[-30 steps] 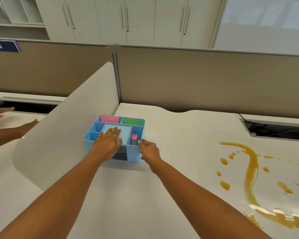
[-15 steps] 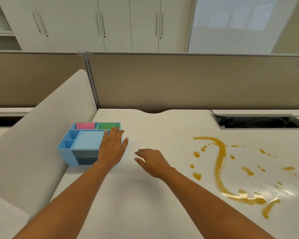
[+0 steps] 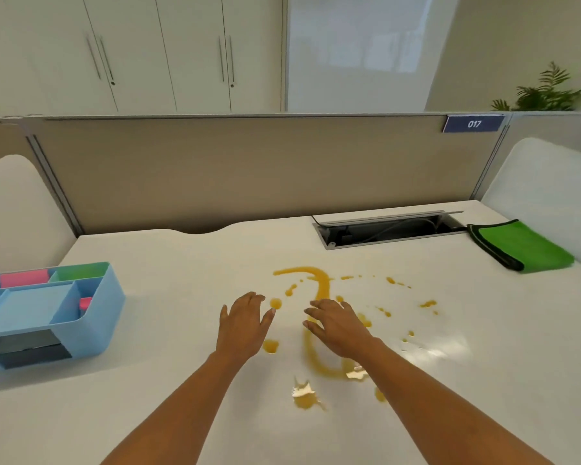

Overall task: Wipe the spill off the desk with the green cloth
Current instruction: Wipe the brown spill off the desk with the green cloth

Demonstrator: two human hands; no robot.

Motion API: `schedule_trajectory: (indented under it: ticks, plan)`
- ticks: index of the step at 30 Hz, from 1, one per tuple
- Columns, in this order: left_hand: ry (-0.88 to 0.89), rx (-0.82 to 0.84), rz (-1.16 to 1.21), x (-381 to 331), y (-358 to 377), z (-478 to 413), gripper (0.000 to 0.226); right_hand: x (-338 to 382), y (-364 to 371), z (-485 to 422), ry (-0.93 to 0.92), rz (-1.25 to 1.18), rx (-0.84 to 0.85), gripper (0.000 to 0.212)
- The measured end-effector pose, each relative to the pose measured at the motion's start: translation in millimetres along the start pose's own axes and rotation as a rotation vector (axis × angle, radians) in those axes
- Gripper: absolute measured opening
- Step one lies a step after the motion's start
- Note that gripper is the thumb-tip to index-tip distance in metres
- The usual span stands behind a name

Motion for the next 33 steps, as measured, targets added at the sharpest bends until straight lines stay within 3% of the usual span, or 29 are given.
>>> schedule_trajectory:
  ticks: [2,5,7,8,11,12,16,19,23,33]
  plan:
    - [0.023,0.026,-0.011,-36.9,18.8,-3.3,0.045,-42.7,-5.2,15.5,0.030,-0.010,-0.010,0.056]
    - [0.057,0.065,-0.043,-89.4,43.6,-9.5,0.047,-100.8,-20.2,39.5,0.056,-0.044,-0.034,0.109]
    - [0.075,0.092,-0.066,-126.9,60.9,-15.5,0.047,-146.1,-31.3,52.6,0.072,-0.062,-0.061,0.118]
    - [0.080,0.108,-0.068,-142.3,67.9,-17.5,0.047,-167.1,-36.4,57.0,0.094,-0.084,-0.072,0.111]
    - [0.096,0.136,-0.075,-181.5,87.0,-24.1,0.047,-229.2,-44.4,65.9,0.174,-0.120,-0.094,0.055]
    - [0.096,0.151,-0.080,-196.7,96.2,-27.3,0.047,-254.0,-47.9,68.8,0.198,-0.133,-0.112,0.049]
    - [0.104,0.233,-0.102,-252.9,127.0,-41.4,0.054,-335.5,-58.4,80.1,0.279,-0.148,-0.130,0.047]
    - [0.115,0.308,-0.131,-286.8,147.3,-52.1,0.070,-374.6,-62.3,85.5,0.299,-0.107,-0.116,0.049]
    - [0.167,0.357,-0.185,-342.4,183.0,-75.1,0.057,-439.0,-70.6,87.5,0.329,-0.053,-0.113,0.049]
    - [0.296,0.411,-0.315,-407.2,234.7,-114.2,0.057,-553.0,-87.3,84.8,0.536,0.076,-0.209,0.064]
Point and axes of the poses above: each hand's wrist, its own z-axis away from the middle knuckle, its own y-axis out of the palm, x = y × z, the point moved 9 cm from there along -z, towards the middle knuckle, and after that the axes turned 5 degrees about -y, right-handed, at the moved point
